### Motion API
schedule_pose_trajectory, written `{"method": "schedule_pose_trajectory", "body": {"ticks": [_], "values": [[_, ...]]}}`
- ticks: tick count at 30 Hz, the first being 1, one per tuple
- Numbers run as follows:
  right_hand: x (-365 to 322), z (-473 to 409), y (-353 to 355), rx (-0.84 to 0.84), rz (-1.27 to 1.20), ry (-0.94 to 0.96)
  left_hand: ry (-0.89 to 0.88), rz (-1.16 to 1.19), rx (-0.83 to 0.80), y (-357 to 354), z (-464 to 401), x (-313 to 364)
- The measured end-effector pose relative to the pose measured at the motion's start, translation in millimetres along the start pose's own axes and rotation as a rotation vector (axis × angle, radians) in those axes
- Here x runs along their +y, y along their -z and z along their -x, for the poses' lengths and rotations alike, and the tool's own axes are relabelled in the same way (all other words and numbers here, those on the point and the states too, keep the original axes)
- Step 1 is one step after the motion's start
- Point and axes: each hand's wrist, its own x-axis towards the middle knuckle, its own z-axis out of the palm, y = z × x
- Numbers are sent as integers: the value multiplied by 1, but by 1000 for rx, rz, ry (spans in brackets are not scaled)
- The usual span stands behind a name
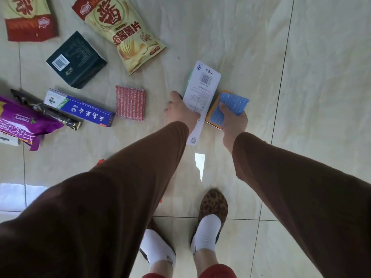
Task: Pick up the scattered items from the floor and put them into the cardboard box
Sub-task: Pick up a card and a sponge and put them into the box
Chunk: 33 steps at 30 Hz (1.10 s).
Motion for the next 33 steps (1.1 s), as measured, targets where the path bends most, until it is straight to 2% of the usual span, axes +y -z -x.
{"method": "schedule_pose_trajectory", "body": {"ticks": [4, 9, 19, 25, 33], "values": [[1, 1, 25, -57, 43, -5, -19, -61, -66, -4, 1, -5], [-7, 28, 41, -88, 72, -13, 49, 169, -167, 26, 24, -15], [-38, 183, 55, -188, 105, -43, 85, 331, -212, 154, 143, -41], [-43, 279, 35, -268, 218, -25, 78, 312, -159, 235, 219, -70], [-32, 387, -21, -413, 404, 117, 112, 293, -36, 333, 289, -157]]}}
